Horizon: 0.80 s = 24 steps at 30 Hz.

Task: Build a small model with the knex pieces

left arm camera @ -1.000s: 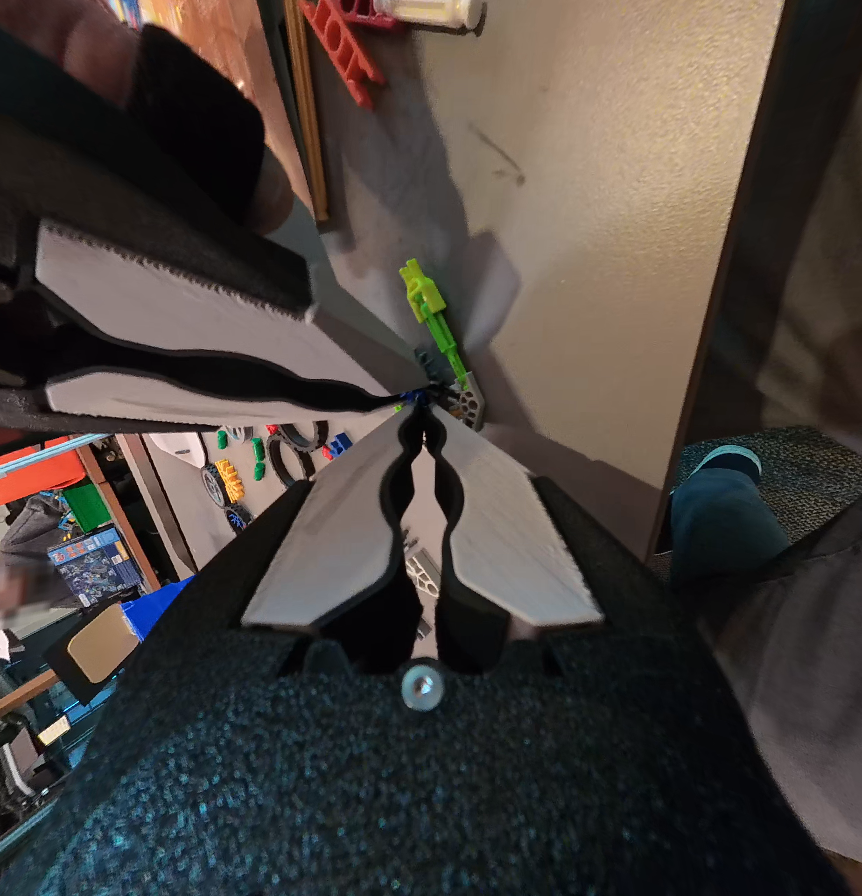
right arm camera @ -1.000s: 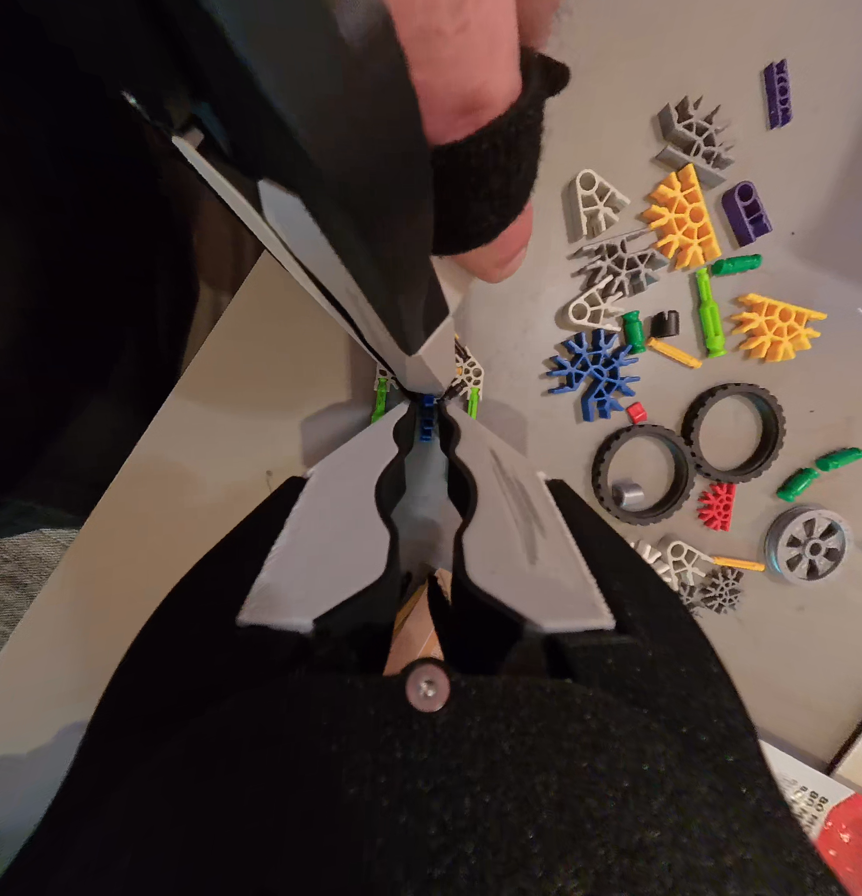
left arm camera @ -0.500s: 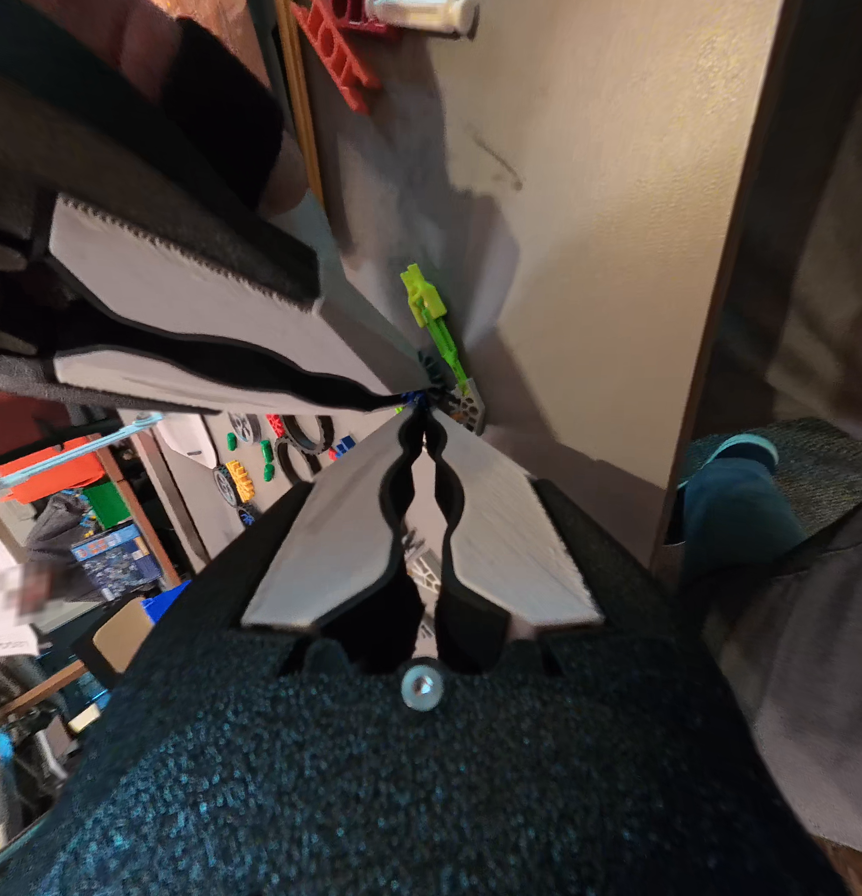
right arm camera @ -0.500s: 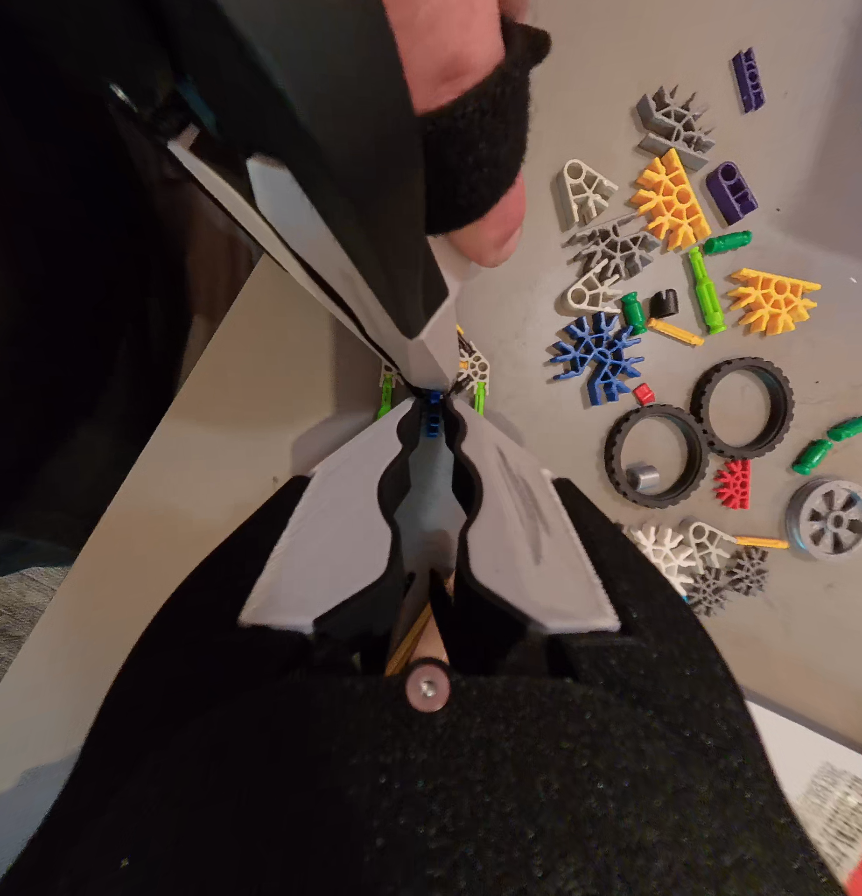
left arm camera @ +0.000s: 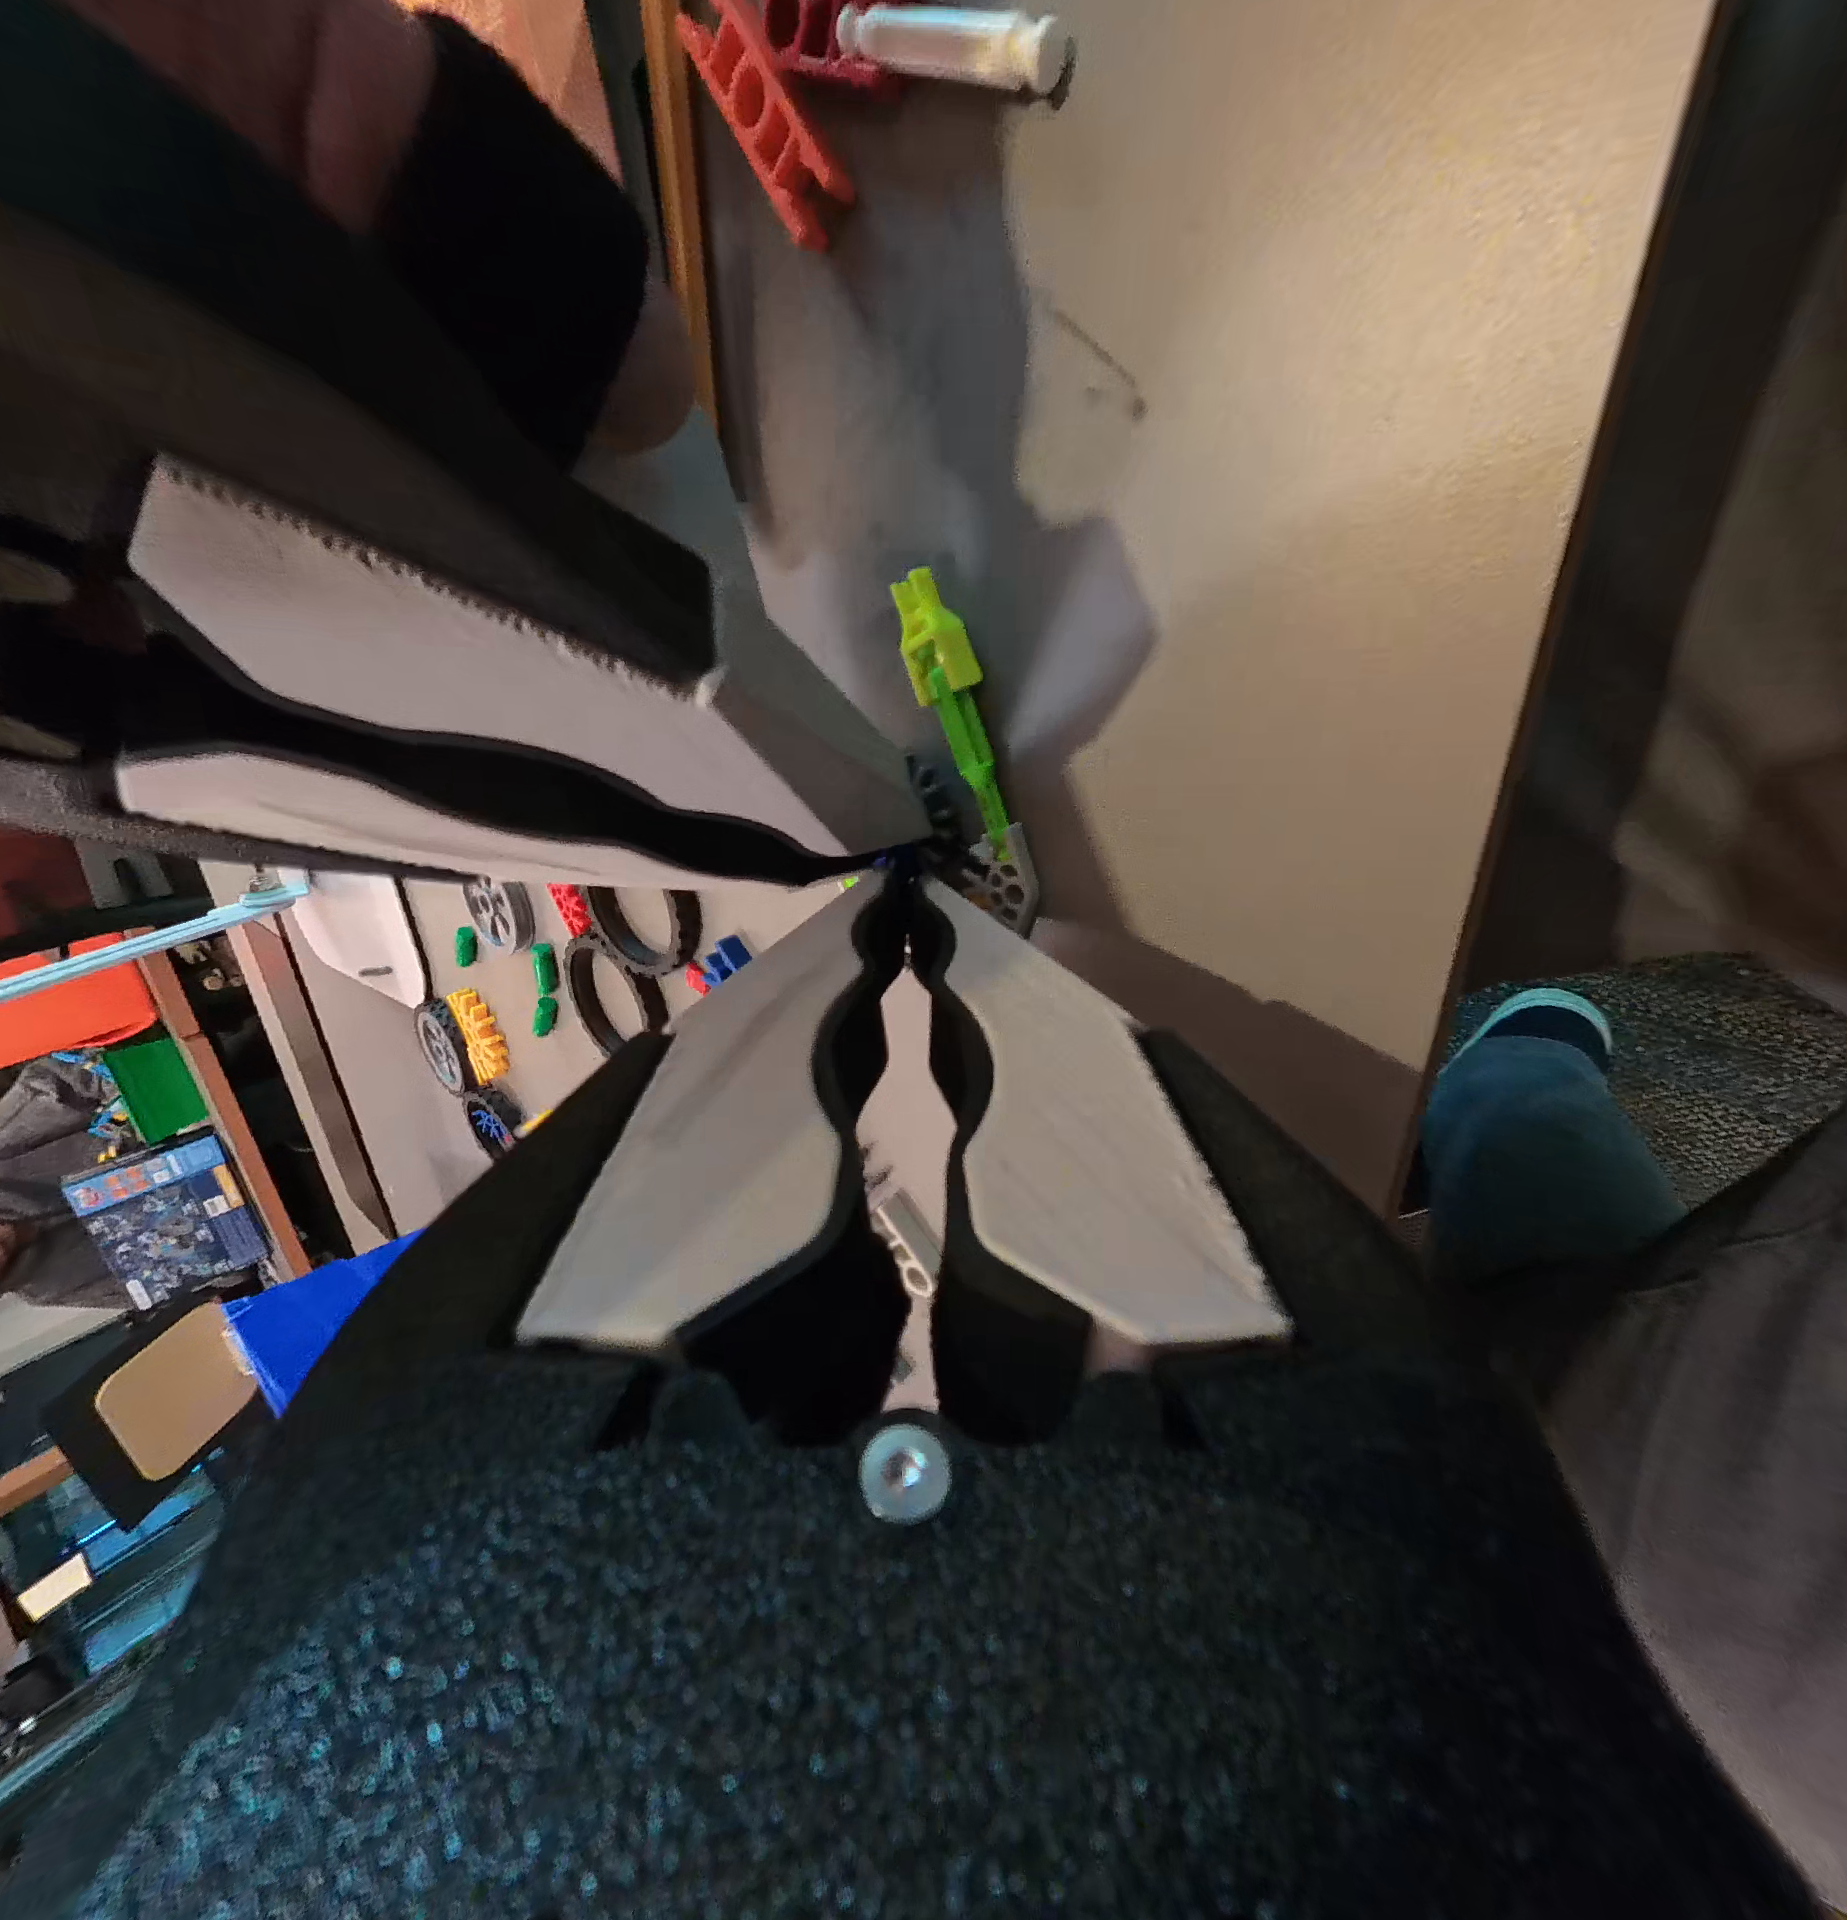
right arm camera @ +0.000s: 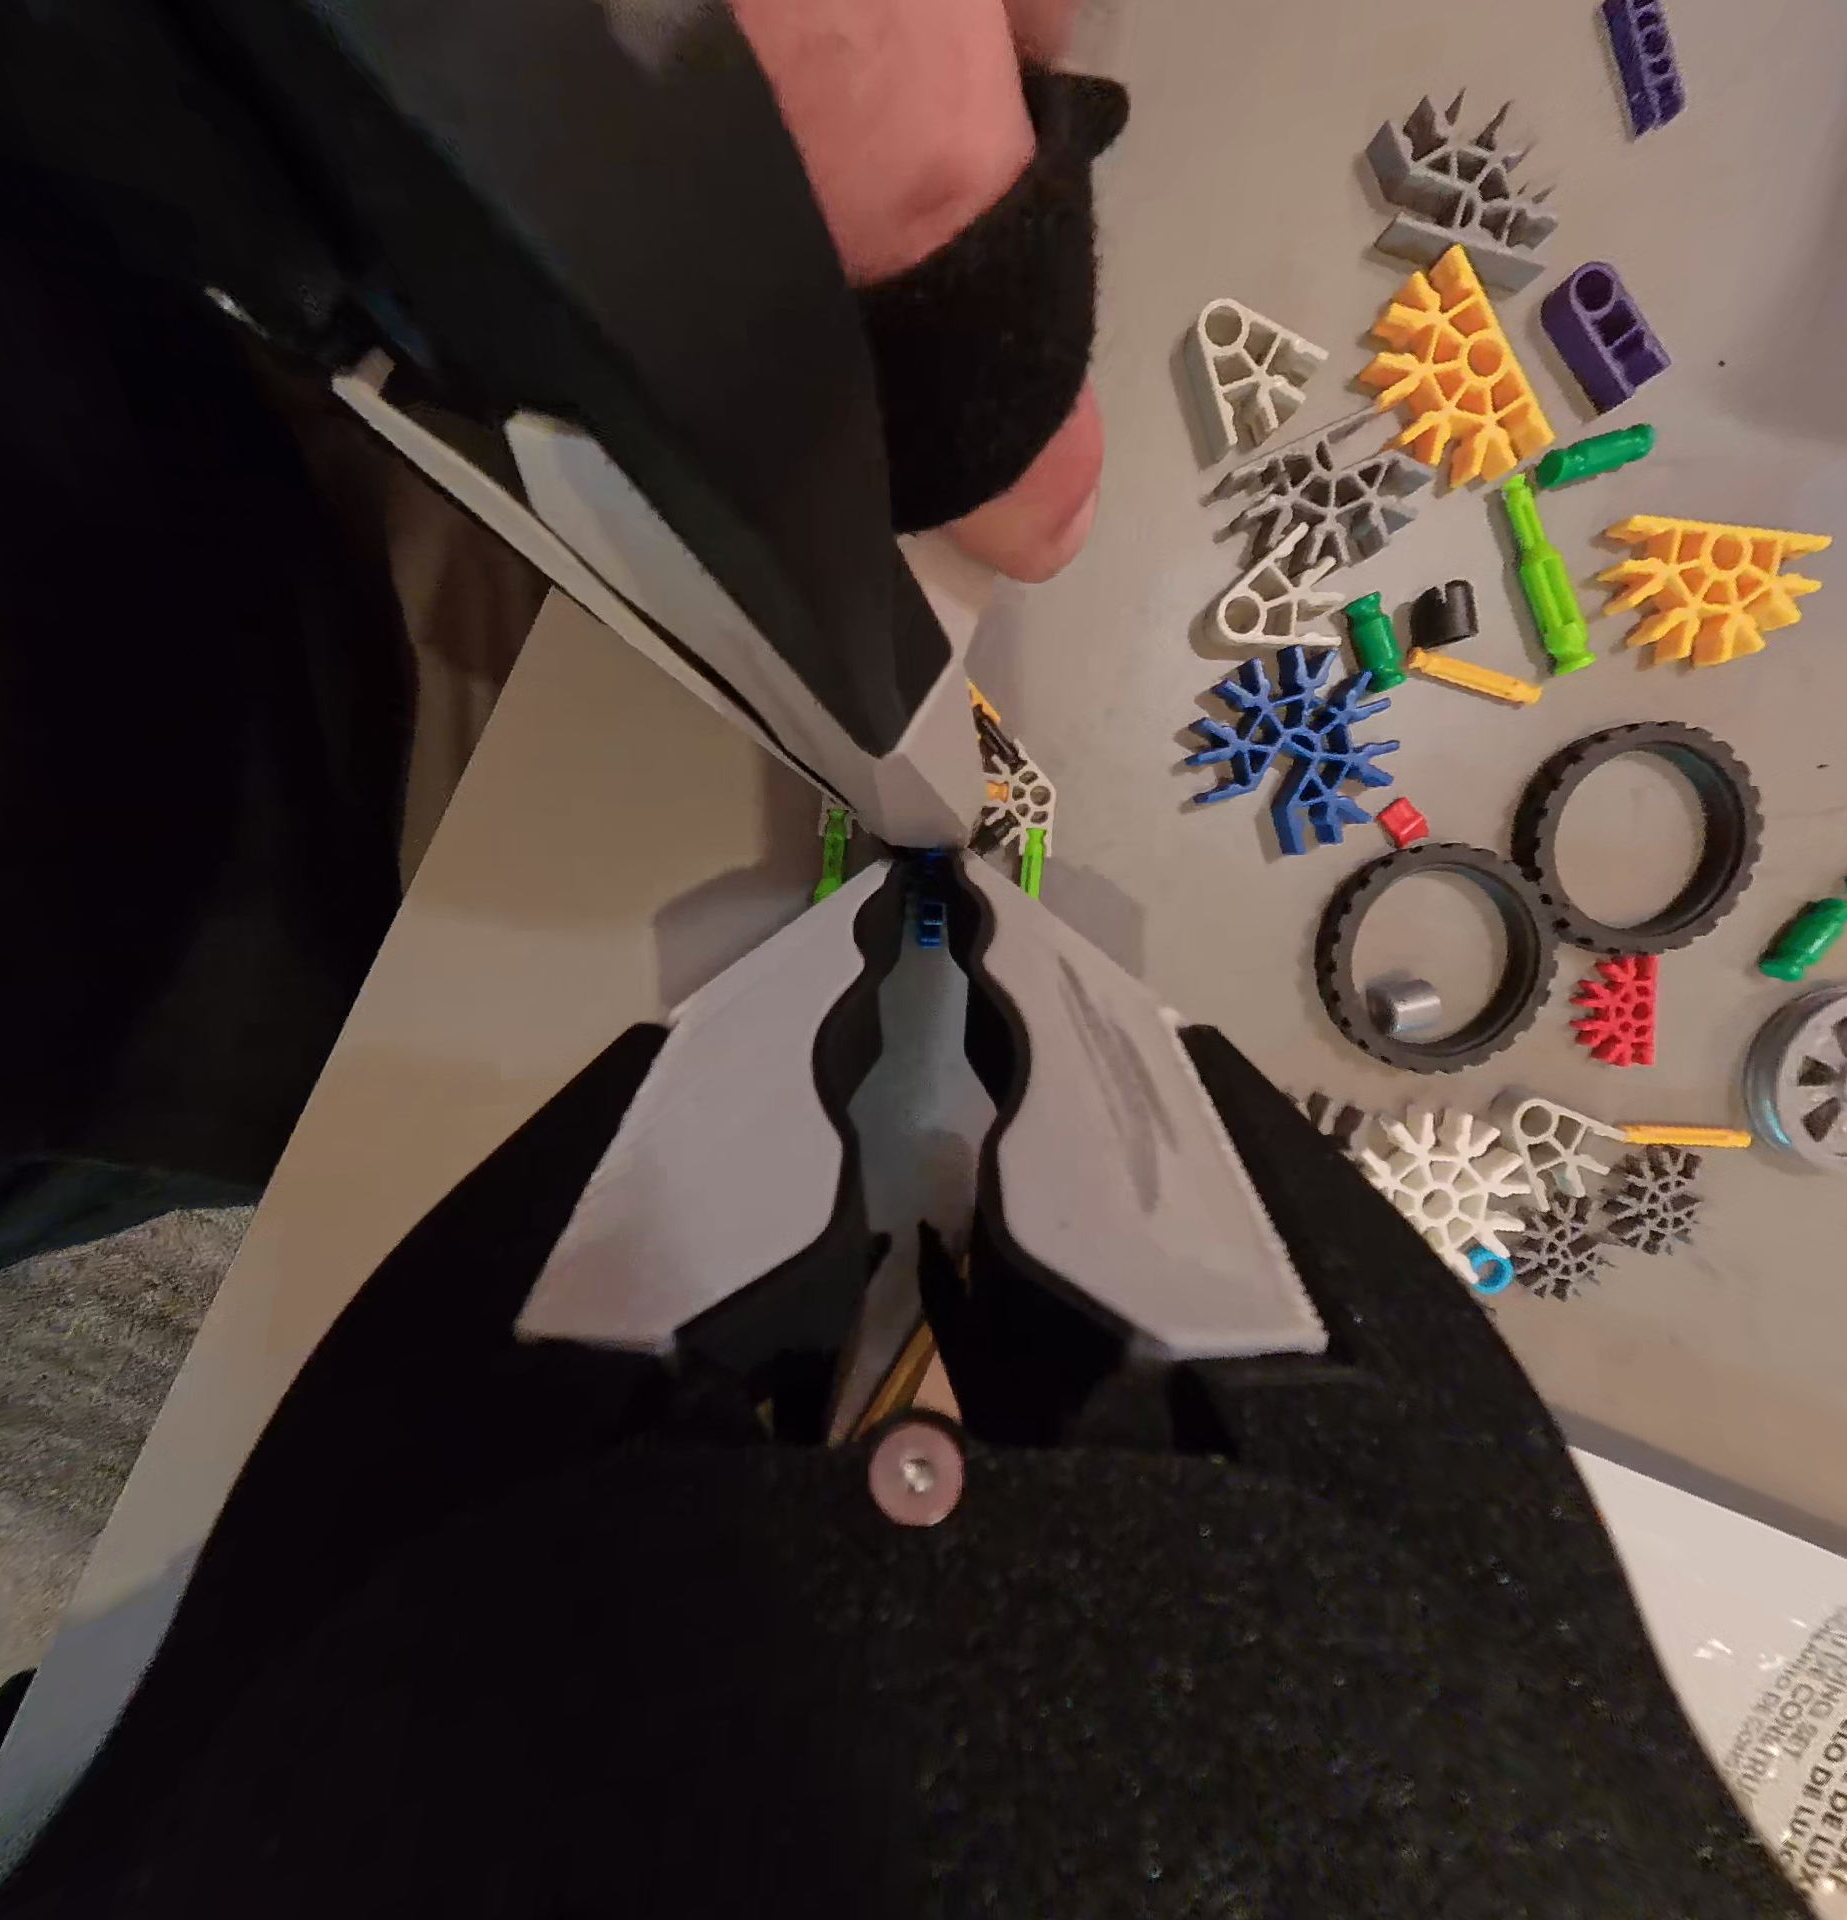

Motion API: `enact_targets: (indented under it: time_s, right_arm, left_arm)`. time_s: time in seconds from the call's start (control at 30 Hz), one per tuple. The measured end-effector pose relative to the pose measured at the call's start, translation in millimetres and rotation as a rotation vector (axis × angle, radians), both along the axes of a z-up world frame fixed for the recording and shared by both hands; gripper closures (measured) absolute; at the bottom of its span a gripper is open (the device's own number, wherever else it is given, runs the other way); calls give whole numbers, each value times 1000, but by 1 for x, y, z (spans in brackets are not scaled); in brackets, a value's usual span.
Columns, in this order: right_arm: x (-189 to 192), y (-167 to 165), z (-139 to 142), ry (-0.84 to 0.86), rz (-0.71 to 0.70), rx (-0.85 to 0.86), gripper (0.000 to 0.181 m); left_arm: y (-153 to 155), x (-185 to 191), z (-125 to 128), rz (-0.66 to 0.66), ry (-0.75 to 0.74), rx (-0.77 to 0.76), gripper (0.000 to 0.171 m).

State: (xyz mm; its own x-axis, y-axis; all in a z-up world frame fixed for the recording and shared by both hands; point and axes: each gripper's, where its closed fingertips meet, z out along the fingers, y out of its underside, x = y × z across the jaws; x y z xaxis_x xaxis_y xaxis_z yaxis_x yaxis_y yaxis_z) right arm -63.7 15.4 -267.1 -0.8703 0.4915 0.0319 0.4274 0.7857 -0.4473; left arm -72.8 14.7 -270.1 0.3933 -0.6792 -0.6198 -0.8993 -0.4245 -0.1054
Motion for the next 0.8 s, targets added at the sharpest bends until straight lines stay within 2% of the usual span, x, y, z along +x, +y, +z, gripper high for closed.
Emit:
enact_targets:
  time_s: [0.13, 0.23, 0.53, 0.67, 0.8]
  right_arm:
    - [0, 0, 0, -71, 11, -23, 174]
    - [-1, -1, 0, -47, 27, 22, 174]
    - [0, -2, 0, 172, -56, -80, 174]
    - [-8, -1, 0, 227, -81, -37, 174]
    - [-8, 1, 0, 204, -119, -44, 174]
  left_arm:
    - [0, 0, 0, -3, -73, -57, 171]
    - [0, 0, 0, -12, -89, -83, 171]
    - [1, 0, 0, 10, 82, 49, 171]
    - [3, -9, 1, 18, 184, 93, 171]
    - [3, -10, 2, 20, 121, 103, 171]
